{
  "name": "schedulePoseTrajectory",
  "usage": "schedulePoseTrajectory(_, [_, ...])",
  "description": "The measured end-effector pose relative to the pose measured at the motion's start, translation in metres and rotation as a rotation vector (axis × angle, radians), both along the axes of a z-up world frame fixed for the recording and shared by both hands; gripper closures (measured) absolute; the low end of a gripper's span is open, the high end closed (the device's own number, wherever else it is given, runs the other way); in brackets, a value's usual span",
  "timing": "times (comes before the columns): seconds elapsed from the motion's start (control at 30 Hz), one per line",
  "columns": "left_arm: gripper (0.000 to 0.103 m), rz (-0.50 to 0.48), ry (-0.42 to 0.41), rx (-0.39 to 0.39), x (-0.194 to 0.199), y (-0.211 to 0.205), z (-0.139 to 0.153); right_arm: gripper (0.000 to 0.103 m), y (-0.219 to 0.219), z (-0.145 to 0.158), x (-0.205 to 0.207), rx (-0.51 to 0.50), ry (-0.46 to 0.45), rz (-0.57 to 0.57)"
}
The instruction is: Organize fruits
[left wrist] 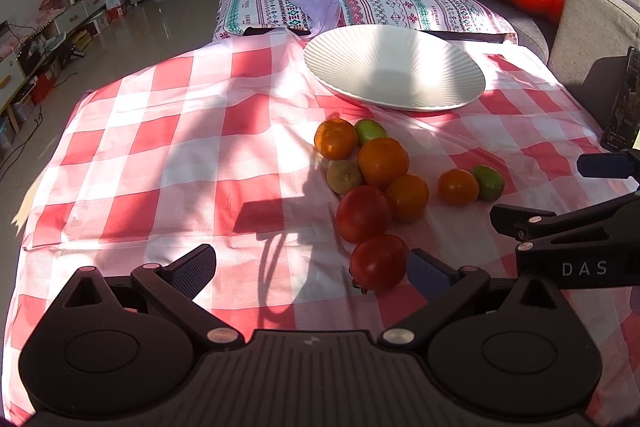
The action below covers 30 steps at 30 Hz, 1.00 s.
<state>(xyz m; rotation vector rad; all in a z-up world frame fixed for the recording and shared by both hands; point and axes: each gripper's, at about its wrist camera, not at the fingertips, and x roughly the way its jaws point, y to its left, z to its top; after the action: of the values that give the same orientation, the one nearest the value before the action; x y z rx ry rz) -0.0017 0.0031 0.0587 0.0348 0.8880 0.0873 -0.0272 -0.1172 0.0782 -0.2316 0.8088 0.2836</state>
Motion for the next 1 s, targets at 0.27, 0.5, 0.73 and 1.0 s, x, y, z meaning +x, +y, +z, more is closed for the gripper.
schedulePoseTrajectory(0.27, [0.0, 0.0, 0.0, 0.0, -0.0001, 0.0, 0.0, 0.0, 0.0008, 0.0007, 0.0003, -0.001, 0.001, -0.001])
schedulePoseTrajectory(0.5, [0.0, 0.0, 0.0, 0.001, 0.0, -0.0001, 0.0004, 0.0, 0.0003, 0.0004, 0.0005, -0.001, 0.0, 0.0])
schedulePoseTrajectory(0.73, [0.0, -0.001, -0.004, 0.005, -0.0003, -0.0008, 0.0023, 0.0, 0.0012, 0.0011, -0.0001, -0.002, -0.002, 0.0])
schedulePoseTrajectory(1.0, [0.0, -0.023, -0.023, -0.005, -0.0023, -0.0018, 0.0032, 0.0, -0.0033, 0.0033, 0.0014, 0.016, -0.013, 0.023])
